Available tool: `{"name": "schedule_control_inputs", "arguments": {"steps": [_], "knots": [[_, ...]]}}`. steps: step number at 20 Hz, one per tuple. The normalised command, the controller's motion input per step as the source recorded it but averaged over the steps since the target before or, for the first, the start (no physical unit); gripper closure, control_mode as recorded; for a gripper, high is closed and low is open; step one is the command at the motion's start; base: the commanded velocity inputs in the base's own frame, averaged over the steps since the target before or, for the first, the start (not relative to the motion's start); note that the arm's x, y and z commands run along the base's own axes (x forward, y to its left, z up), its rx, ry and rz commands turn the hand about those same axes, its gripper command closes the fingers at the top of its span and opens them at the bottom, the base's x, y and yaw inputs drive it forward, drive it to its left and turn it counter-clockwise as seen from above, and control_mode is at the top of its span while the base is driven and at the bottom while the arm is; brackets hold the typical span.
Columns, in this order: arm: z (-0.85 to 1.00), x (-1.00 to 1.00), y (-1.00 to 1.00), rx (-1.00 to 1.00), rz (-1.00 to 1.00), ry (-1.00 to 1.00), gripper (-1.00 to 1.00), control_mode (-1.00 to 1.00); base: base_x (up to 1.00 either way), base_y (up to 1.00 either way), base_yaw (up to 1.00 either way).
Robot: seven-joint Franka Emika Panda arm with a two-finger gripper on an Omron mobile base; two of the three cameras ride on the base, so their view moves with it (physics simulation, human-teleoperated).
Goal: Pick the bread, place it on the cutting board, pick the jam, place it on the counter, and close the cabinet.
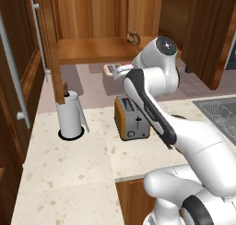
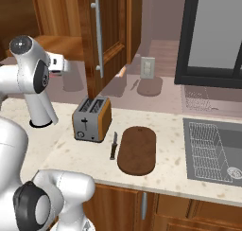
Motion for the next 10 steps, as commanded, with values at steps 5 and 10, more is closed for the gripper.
{"name": "schedule_control_inputs", "arguments": {"steps": [5, 10], "knots": [[-0.56, -0.17, -0.03, -0.03, 0.00, 0.00, 1.00, -1.00, 0.00, 0.00, 0.00], [-0.56, -0.12, 0.00, -0.01, 0.00, 0.00, 1.00, -1.00, 0.00, 0.00, 0.00]]}}
